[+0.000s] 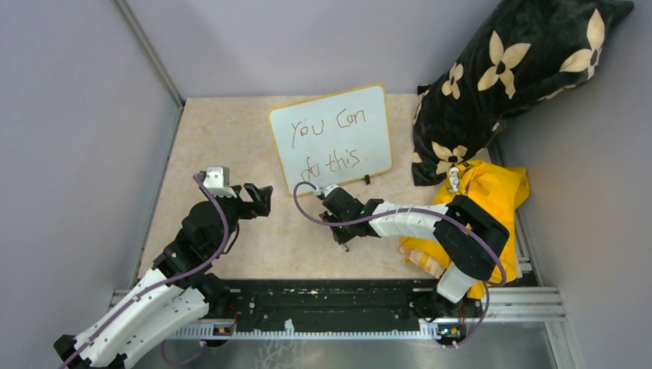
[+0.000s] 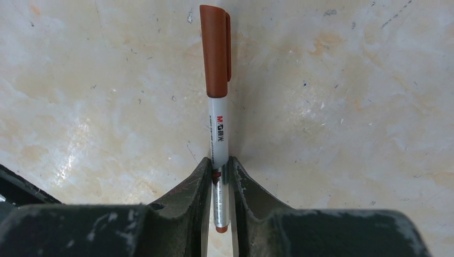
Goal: Write a sentence on the whiteboard
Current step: Place the whiteboard marker at the center of the board.
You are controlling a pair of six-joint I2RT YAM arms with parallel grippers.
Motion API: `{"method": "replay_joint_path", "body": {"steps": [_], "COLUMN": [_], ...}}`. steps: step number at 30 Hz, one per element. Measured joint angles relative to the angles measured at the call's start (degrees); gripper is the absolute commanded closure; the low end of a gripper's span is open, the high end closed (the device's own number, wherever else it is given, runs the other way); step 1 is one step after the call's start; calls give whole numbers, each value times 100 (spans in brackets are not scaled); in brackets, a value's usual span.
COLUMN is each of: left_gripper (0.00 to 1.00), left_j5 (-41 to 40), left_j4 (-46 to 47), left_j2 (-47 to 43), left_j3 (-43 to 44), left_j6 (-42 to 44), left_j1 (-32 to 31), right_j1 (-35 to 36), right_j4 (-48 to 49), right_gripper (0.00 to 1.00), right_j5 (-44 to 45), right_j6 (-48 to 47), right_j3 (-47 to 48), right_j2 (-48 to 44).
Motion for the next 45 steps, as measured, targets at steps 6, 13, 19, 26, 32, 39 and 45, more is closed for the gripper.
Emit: {"method": "replay_joint_path", "body": {"steps": [6, 13, 19, 26, 32, 39, 45], "left_gripper": [1, 1, 1, 1, 1, 1, 1], "left_j5": [0, 2, 2, 4, 7, 26, 48], "left_j4": [0, -2, -2, -2, -2, -2, -4], "left_j2": [2, 2, 4, 37, 48, 48, 46], "left_j3": [0, 0, 0, 0, 0, 0, 0], "left_j6": [0, 0, -2, -2, 0, -2, -2], "left_j1": [0, 0, 0, 0, 0, 0, 0], "right_j1": [0, 0, 0, 0, 0, 0, -28], "right_j4": [94, 155, 175, 284, 313, 442, 483], "right_gripper": [80, 80, 79, 78, 77, 82, 100], "right_j5": [11, 33, 44, 66, 76, 105, 131], "right_j6": [46, 92, 103, 109, 111, 129, 136], "right_j3": [-4, -4, -15, -42, -46, -92, -125], "right_j2": [15, 31, 31, 31, 35, 35, 26]}}
